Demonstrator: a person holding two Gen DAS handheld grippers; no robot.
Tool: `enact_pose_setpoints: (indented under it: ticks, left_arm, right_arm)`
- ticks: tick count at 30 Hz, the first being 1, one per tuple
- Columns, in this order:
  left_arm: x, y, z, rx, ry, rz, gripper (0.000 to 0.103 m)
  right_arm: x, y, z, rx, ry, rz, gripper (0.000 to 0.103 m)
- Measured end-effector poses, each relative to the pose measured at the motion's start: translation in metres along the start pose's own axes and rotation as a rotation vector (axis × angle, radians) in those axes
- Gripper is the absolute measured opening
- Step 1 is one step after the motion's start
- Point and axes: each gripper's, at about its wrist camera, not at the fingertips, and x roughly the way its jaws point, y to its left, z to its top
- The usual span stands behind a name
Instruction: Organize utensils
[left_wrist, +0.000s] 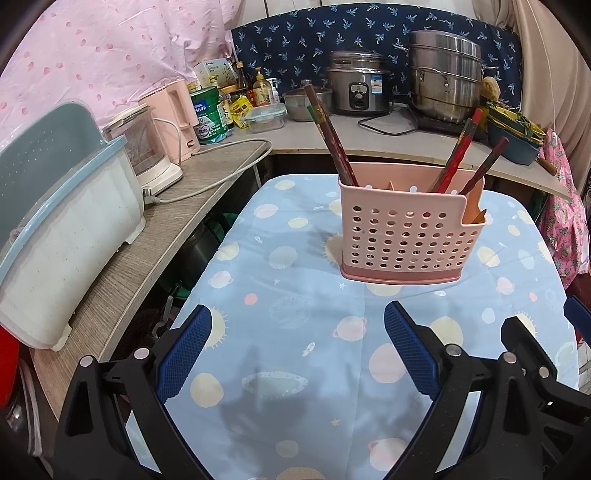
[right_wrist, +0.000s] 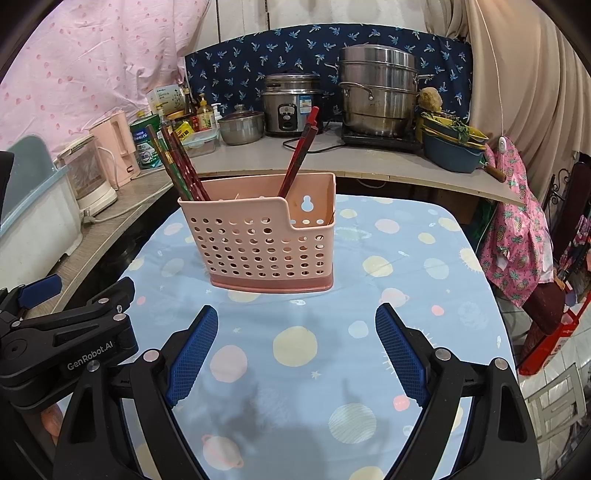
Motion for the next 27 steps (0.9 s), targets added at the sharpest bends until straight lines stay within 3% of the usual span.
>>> enact_pose_setpoints:
  ticks: [27]
  left_arm:
    - [0.0069, -0.0037, 0.0022, 0.017, -0.009, 0.012, 0.089]
  right_arm:
    - [0.0087, 0.0018, -0.0015, 0.01, 0.008, -0.007, 0.084]
